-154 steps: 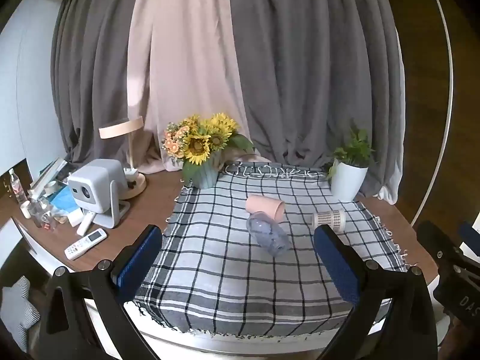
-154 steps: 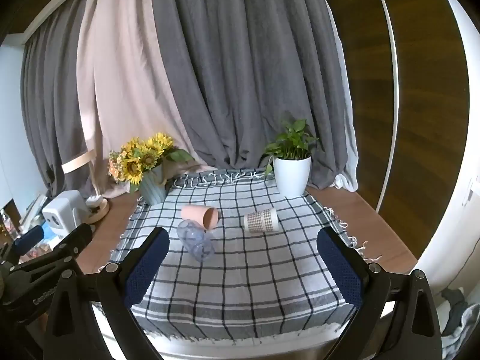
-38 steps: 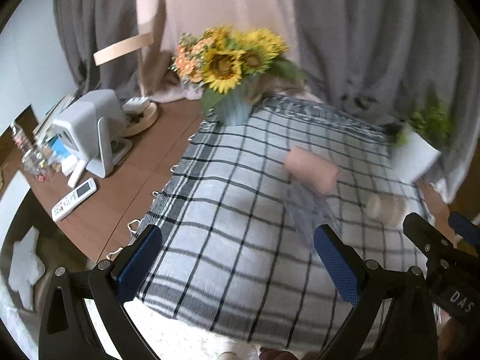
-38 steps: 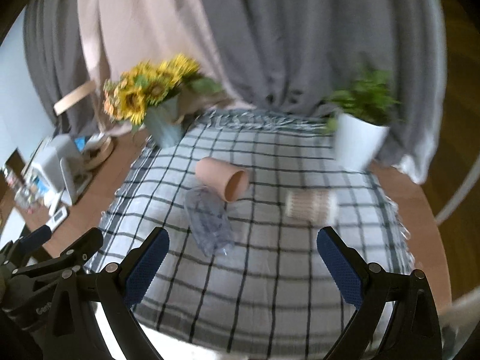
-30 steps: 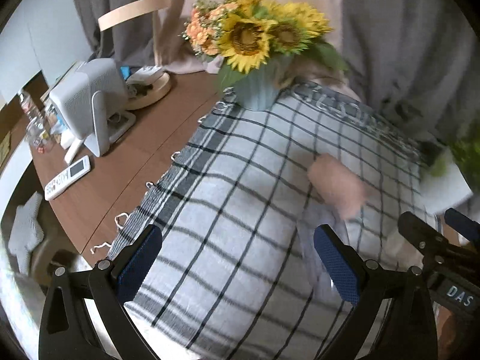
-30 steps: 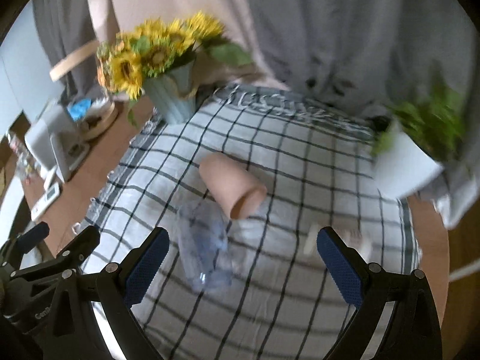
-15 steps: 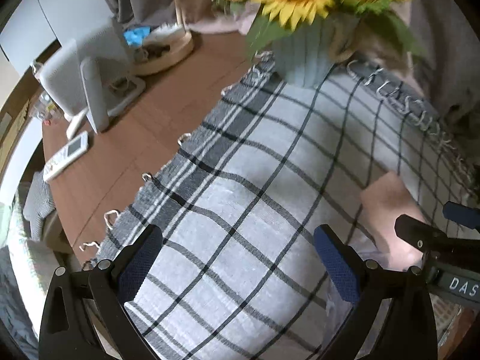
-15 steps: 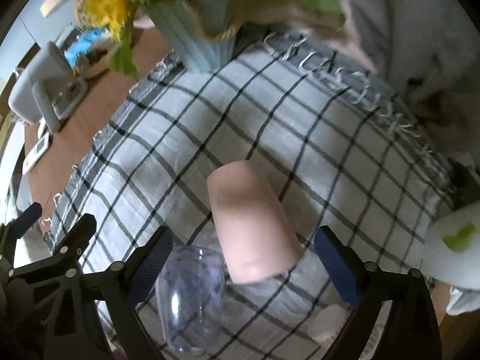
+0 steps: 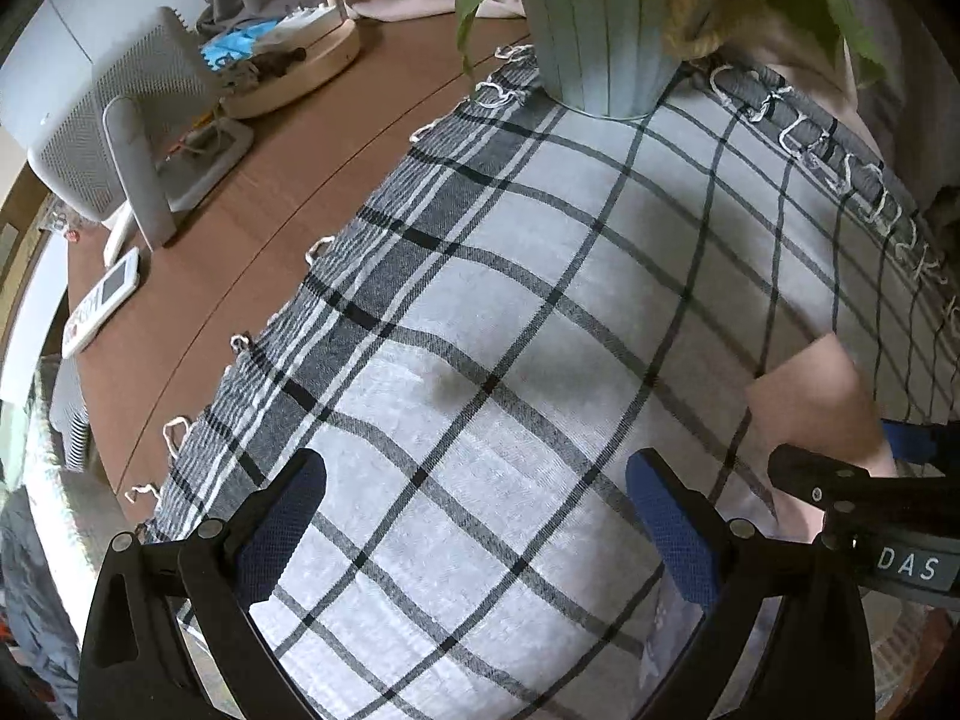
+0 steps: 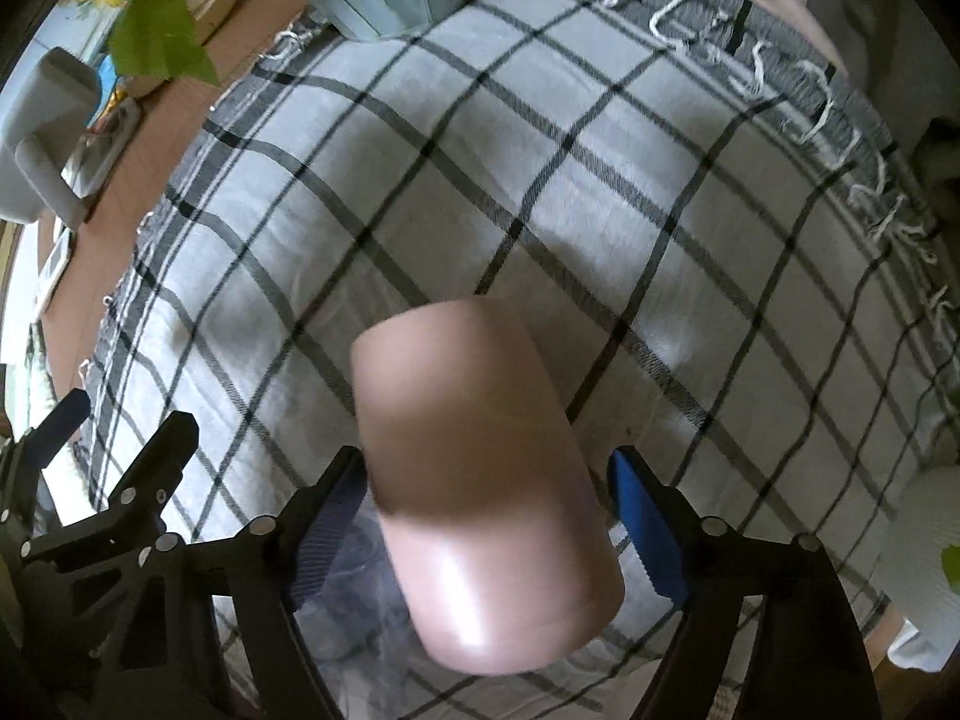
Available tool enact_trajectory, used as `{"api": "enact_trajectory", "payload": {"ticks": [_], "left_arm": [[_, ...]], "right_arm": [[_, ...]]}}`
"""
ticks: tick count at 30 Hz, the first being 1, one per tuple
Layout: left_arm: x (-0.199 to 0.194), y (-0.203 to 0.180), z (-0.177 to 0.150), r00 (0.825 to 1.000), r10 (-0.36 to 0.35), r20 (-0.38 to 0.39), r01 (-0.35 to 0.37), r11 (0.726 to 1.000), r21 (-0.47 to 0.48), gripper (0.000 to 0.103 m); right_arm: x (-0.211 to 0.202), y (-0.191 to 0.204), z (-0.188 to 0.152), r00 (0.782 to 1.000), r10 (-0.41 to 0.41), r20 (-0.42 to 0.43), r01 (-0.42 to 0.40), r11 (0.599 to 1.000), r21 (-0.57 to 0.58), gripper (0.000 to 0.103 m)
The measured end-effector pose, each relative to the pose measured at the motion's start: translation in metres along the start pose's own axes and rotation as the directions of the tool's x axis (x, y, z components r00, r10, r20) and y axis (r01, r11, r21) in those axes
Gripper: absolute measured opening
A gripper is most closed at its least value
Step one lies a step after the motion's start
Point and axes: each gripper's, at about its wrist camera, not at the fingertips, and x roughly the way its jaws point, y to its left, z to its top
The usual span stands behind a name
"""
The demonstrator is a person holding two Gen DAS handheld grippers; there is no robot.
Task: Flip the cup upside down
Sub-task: 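Move the right tool down to the pink cup and close on it, then lift the pink cup with the right tool and rotate it upright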
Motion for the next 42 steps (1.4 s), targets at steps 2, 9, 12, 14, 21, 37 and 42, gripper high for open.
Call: {"api": "enact_trajectory", "payload": {"ticks": [2, 9, 12, 14, 21, 37, 42], "left_arm": [[0.002, -0.001, 0.0, 1.0, 0.0, -0.004, 0.0, 1.0, 0.002, 0.102], [0.004, -0.001, 0.002, 1.0, 0.0, 0.003, 0.0, 1.0, 0.02, 0.102], [-0.005, -0.004, 0.003, 1.0, -0.009, 0.029, 0.008, 0.999, 0.041, 0.102], [-0.013, -0.005, 0.004, 0.998, -0.014, 0.053, 0.011, 0.998, 0.056, 0.102], [-0.051, -0.004, -0.002, 0.99, -0.082, 0.116, 0.066, 0.989, 0.134, 0.102], [-0.077, -0.003, -0.07, 0.97, -0.227, 0.087, 0.168, 0.886, 0.432, 0.102], [-0.069, -0.005, -0.089, 0.973, -0.226, 0.048, 0.176, 0.858, 0.484, 0.102]], "right_arm": [[0.003, -0.003, 0.001, 1.0, 0.02, -0.004, -0.02, 1.0, 0.005, 0.08], [0.0, -0.008, 0.007, 0.999, 0.042, 0.013, -0.043, 0.999, 0.021, 0.076], [-0.002, -0.009, 0.001, 0.999, 0.039, 0.038, -0.041, 0.998, 0.042, 0.076], [-0.012, -0.011, -0.001, 0.998, 0.021, 0.063, -0.024, 0.998, 0.056, 0.075], [-0.064, -0.009, -0.021, 0.988, -0.02, 0.153, -0.002, 0.99, 0.139, 0.075], [-0.076, 0.011, -0.177, 0.967, -0.079, 0.242, -0.074, 0.823, 0.563, 0.076], [-0.055, 0.014, -0.21, 0.971, -0.071, 0.227, -0.092, 0.768, 0.633, 0.076]]}}
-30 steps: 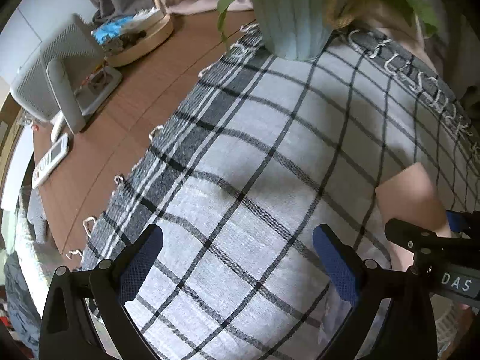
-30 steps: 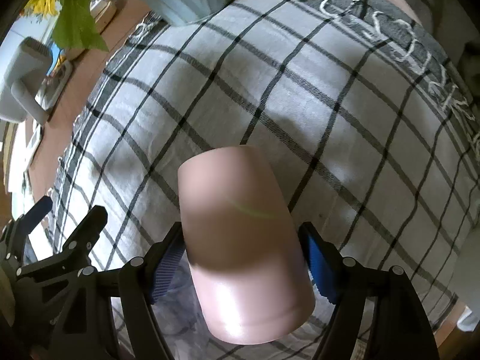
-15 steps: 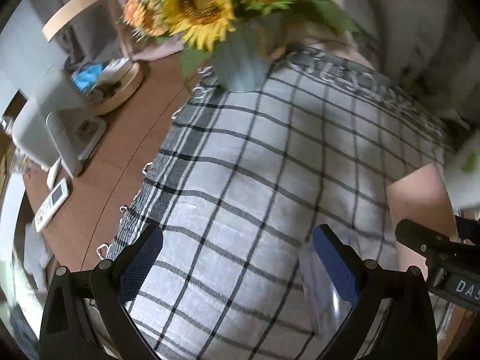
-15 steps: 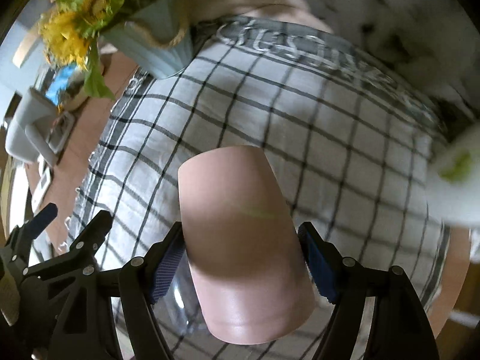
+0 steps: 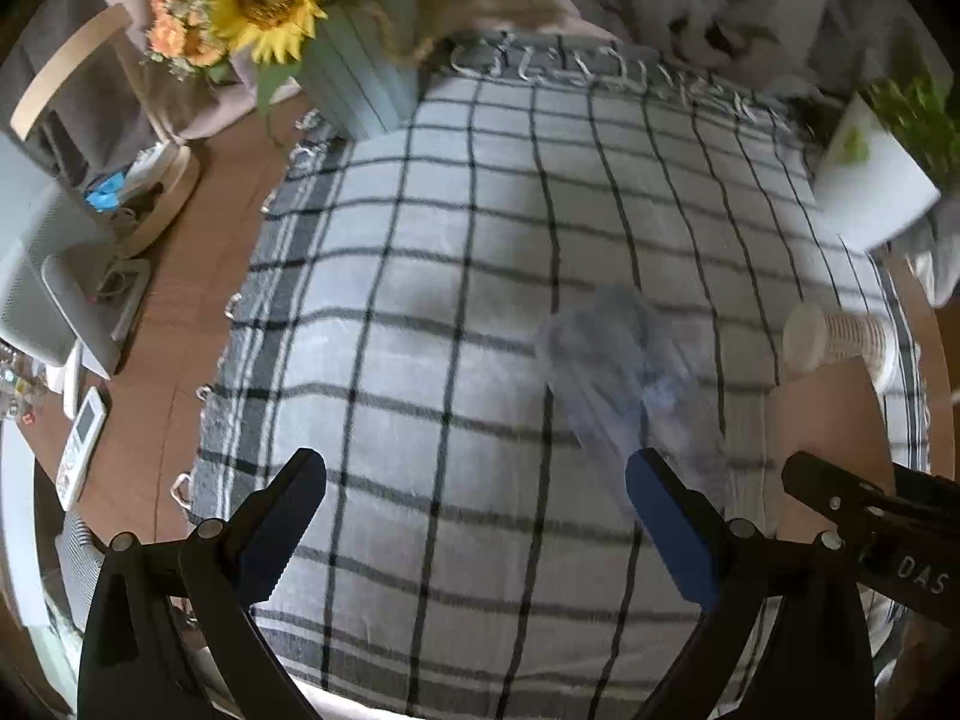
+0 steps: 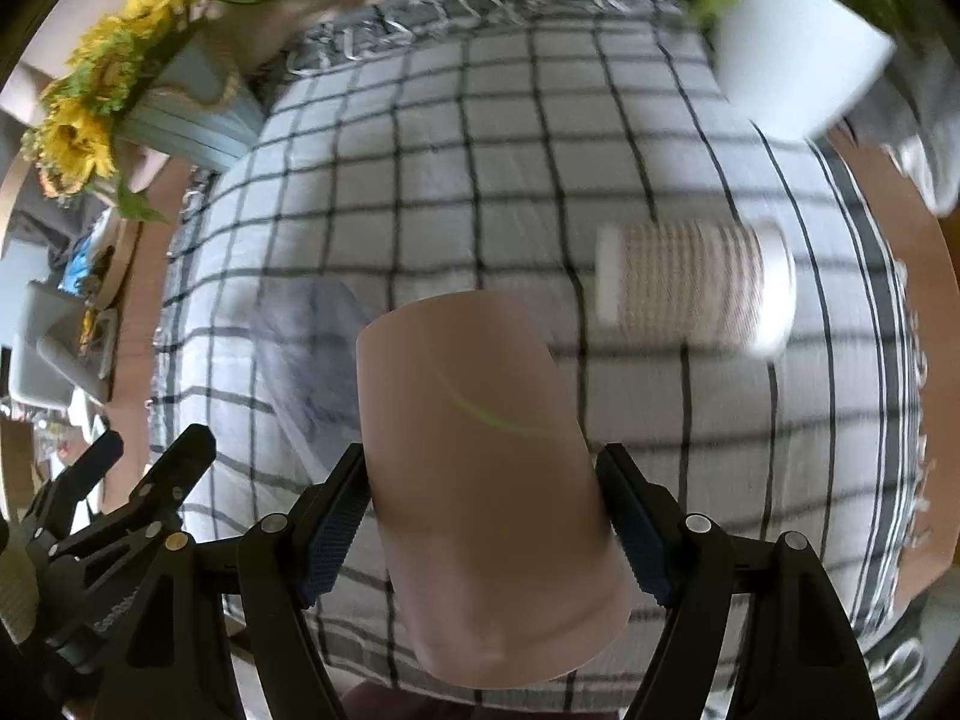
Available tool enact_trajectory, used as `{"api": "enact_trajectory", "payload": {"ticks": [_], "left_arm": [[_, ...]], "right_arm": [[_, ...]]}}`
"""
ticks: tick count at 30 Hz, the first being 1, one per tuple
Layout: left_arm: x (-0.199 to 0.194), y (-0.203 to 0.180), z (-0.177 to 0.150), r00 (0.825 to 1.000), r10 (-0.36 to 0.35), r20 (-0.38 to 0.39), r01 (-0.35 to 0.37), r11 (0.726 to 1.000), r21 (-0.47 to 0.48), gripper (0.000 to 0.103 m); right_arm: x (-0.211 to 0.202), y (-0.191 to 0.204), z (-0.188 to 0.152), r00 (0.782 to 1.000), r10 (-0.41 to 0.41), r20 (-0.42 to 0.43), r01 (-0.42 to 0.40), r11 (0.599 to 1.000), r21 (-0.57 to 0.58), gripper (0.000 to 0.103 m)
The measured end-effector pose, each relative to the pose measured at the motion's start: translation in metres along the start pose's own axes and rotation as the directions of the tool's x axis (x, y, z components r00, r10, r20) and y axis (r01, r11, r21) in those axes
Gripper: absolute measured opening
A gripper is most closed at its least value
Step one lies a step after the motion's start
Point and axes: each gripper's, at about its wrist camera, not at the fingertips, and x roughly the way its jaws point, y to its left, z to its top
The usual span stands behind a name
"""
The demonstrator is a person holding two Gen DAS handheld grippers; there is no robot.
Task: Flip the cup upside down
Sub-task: 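Lift the pink cup with the right tool and rotate it upright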
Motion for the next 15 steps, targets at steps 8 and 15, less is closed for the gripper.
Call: {"api": "enact_trajectory", "payload": {"ticks": [8, 15], "left_arm": [[0.013, -0.01, -0.015, 0.999, -0.017, -0.048, 0.019, 0.999, 0.032, 0.102], [0.023, -0.017, -0.018, 0.997, -0.009, -0.074, 0.013, 0.998, 0.056, 0.102]], "right_arm": [[0.018, -0.021, -0.028, 0.999, -0.011, -0.041, 0.014, 0.996, 0.092, 0.076], [0.031, -0.032, -0.037, 0.998, -0.032, -0.049, 0.038, 0.99, 0.139, 0.076]]}}
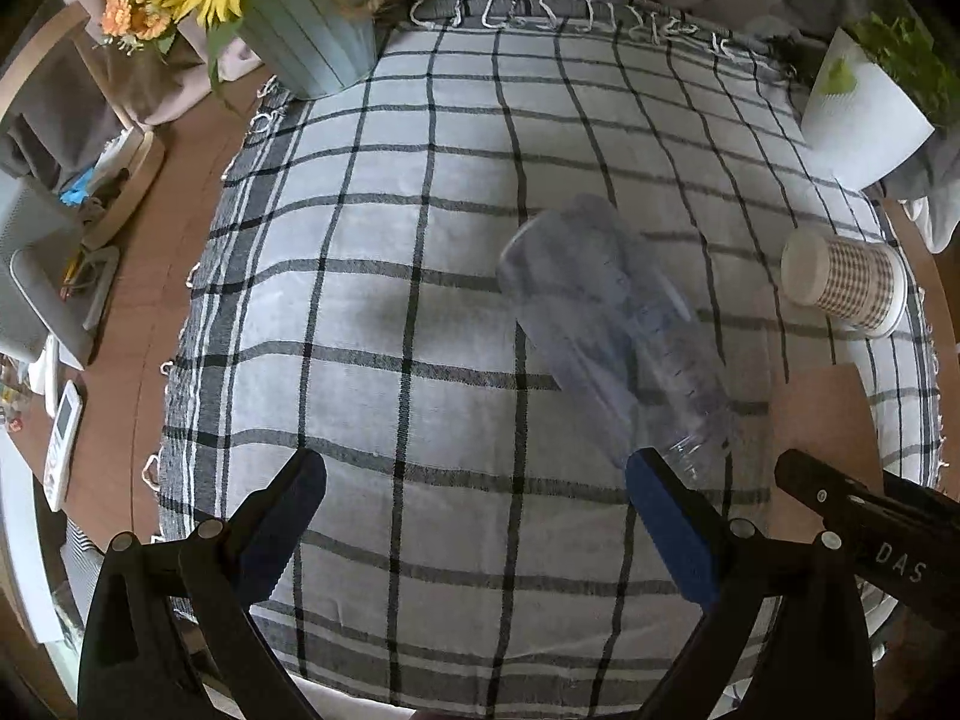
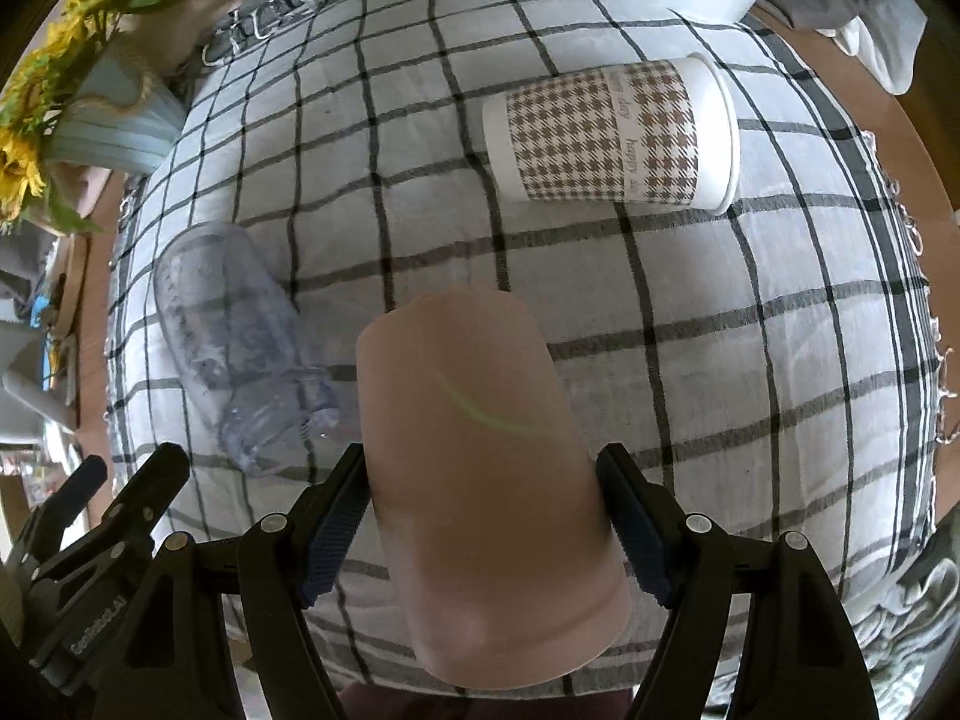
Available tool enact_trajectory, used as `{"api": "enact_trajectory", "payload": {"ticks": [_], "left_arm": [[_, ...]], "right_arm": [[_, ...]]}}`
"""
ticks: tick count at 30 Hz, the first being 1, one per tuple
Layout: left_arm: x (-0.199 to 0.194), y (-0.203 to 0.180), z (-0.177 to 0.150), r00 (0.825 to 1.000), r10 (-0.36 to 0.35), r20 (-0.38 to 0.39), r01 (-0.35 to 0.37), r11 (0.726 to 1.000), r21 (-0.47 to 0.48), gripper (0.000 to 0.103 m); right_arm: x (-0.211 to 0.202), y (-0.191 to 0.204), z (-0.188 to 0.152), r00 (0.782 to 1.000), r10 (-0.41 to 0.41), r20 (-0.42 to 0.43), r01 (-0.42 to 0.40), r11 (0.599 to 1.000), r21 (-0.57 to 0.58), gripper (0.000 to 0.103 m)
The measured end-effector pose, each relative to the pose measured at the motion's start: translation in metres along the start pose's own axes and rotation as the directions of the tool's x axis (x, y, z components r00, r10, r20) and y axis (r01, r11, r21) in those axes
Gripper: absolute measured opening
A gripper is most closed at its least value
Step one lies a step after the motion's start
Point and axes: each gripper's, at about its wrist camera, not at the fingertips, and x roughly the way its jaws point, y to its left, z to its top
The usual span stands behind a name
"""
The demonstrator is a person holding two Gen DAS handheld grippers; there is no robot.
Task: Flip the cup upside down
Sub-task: 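Lift the pink cup with the right tool and rotate it upright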
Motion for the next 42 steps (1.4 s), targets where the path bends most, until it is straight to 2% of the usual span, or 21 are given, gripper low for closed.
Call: {"api": "enact_trajectory", "payload": {"ticks": [8, 12, 15, 19, 23, 27, 32, 36, 42], "left_arm": [[0.007, -0.004, -0.003, 1.0, -0.011, -0.019, 0.011, 1.0, 0.012, 0.102], [0.007, -0.005, -0.003, 1.0, -0.018, -0.017, 0.018, 1.0, 0.022, 0.102], [0.002, -0.006, -0.005, 1.0, -0.021, -0.005, 0.021, 1.0, 0.024, 0.102], [-0.013, -0.006, -0.006, 1.0, -0.021, 0.021, 0.02, 1.0, 0.024, 0.102], [-0.038, -0.011, -0.004, 0.997, -0.03, 0.073, 0.028, 0.999, 0.032, 0.102], [-0.062, -0.03, 0.0, 0.991, -0.082, 0.11, 0.076, 0.996, 0.055, 0.102], [-0.071, -0.07, 0.006, 0.982, -0.172, 0.081, 0.164, 0.982, 0.091, 0.102], [-0.067, -0.1, 0.01, 0.98, -0.192, 0.049, 0.186, 0.977, 0.104, 0.102], [-0.041, -0.134, 0.023, 0.972, -0.227, -0.061, 0.232, 0.968, 0.098, 0.099]], "right_arm": [[0.012, -0.007, -0.002, 1.0, -0.009, -0.023, 0.009, 1.0, 0.026, 0.076], [0.01, -0.007, -0.004, 1.0, -0.008, -0.005, 0.009, 1.0, 0.023, 0.076], [0.009, -0.008, -0.006, 1.0, -0.001, -0.001, 0.001, 1.0, 0.023, 0.081], [-0.007, -0.012, -0.01, 0.999, 0.017, 0.045, -0.018, 0.999, 0.028, 0.084], [-0.038, -0.02, -0.014, 0.991, 0.031, 0.131, -0.038, 0.998, 0.049, 0.084], [-0.075, -0.033, -0.016, 0.973, 0.02, 0.228, -0.035, 0.998, 0.061, 0.084], [-0.101, -0.057, -0.013, 0.957, -0.014, 0.288, -0.009, 0.997, 0.079, 0.084], [-0.108, -0.087, -0.007, 0.954, -0.018, 0.298, -0.011, 0.996, 0.093, 0.084], [-0.101, -0.129, 0.011, 0.961, -0.005, 0.278, -0.035, 0.99, 0.139, 0.084]]}}
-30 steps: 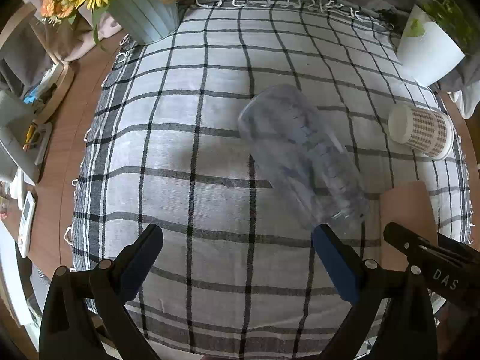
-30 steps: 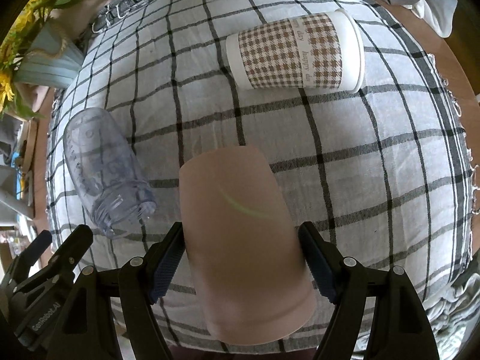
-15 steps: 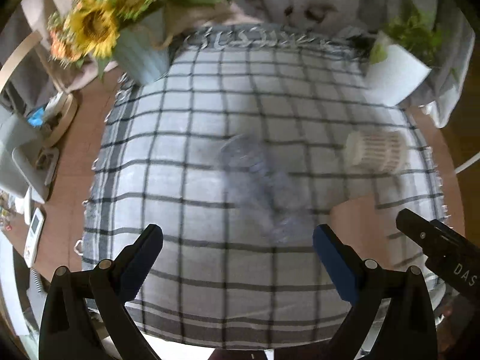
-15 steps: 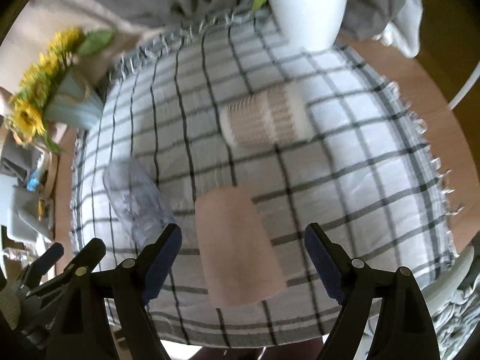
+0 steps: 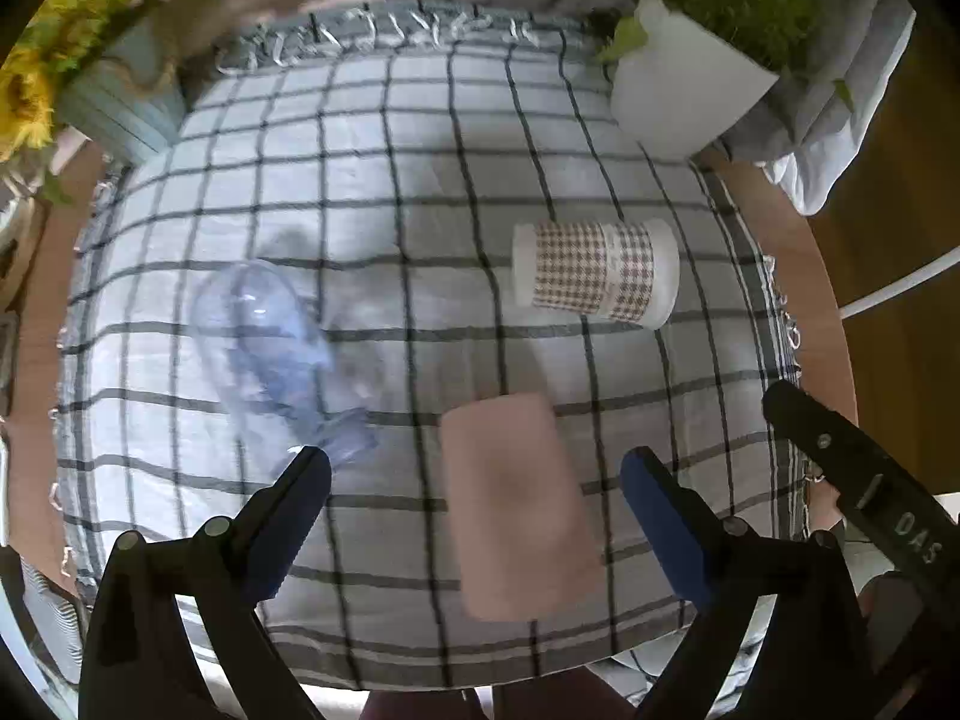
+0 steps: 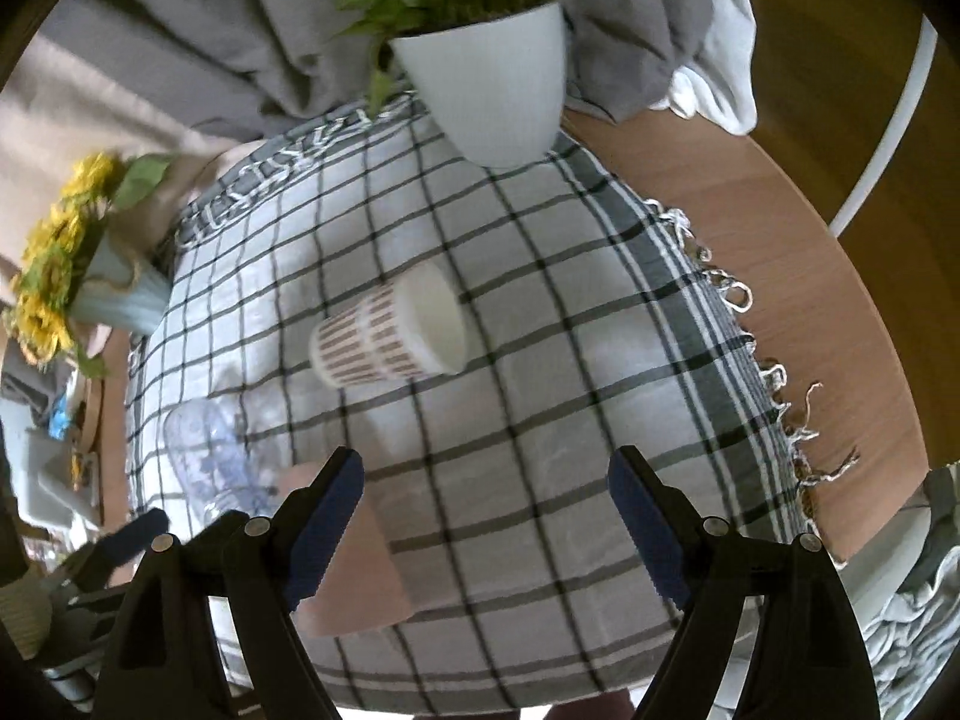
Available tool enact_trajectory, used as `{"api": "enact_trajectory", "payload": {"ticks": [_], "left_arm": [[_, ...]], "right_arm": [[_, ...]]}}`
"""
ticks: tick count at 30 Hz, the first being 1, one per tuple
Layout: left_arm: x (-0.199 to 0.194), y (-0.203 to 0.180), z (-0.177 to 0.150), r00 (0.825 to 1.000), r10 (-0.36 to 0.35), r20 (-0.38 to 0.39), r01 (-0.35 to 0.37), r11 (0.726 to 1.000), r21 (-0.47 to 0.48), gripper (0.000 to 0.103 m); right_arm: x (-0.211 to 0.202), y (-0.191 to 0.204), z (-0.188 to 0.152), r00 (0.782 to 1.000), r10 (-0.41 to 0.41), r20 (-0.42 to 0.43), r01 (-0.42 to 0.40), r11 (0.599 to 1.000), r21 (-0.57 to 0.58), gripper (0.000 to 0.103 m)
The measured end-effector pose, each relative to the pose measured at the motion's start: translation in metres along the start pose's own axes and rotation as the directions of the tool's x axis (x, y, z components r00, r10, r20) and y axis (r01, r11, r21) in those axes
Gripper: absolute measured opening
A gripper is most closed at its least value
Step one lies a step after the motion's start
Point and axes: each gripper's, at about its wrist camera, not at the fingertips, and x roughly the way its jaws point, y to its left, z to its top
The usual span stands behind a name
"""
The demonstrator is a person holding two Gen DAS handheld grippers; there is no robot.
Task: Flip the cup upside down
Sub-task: 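Lift the pink cup with the right tool and rotate it upright, then lower the pink cup onto the cloth and open the right tool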
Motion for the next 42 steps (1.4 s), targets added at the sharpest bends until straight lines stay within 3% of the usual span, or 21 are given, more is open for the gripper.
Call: {"api": "enact_trajectory", "payload": {"ticks": [6, 12, 21, 25, 34, 42], "left_arm": [[0.035, -0.011, 0.006, 0.993, -0.01, -0.115, 0.008, 1.0, -0.016, 0.097], [0.062, -0.01, 0.011, 0.983, -0.018, -0.182, 0.008, 0.998, -0.054, 0.093], [0.089, -0.017, 0.02, 0.972, -0.014, -0.233, 0.001, 0.999, -0.054, 0.075], [0.091, -0.017, 0.02, 0.974, 0.007, -0.227, -0.018, 0.999, -0.046, 0.063], [0.075, -0.016, 0.014, 0.985, -0.001, -0.171, -0.011, 0.997, -0.07, 0.063], [0.041, -0.023, 0.018, 0.997, -0.018, -0.07, 0.015, 0.998, -0.053, 0.063]], "right_arm": [[0.015, -0.016, 0.008, 0.999, 0.012, -0.031, -0.011, 1.0, 0.021, 0.084], [0.028, -0.024, 0.007, 0.998, 0.012, -0.059, -0.01, 0.999, 0.035, 0.084], [0.04, -0.029, 0.006, 0.996, -0.004, -0.084, 0.007, 0.999, 0.038, 0.084], [0.042, -0.031, 0.003, 0.996, -0.011, -0.089, 0.015, 0.999, 0.038, 0.084], [0.041, -0.03, 0.0, 0.996, -0.001, -0.091, 0.002, 1.0, 0.019, 0.084], [0.026, -0.032, 0.003, 0.998, 0.013, -0.059, -0.013, 1.0, 0.006, 0.084]]}}
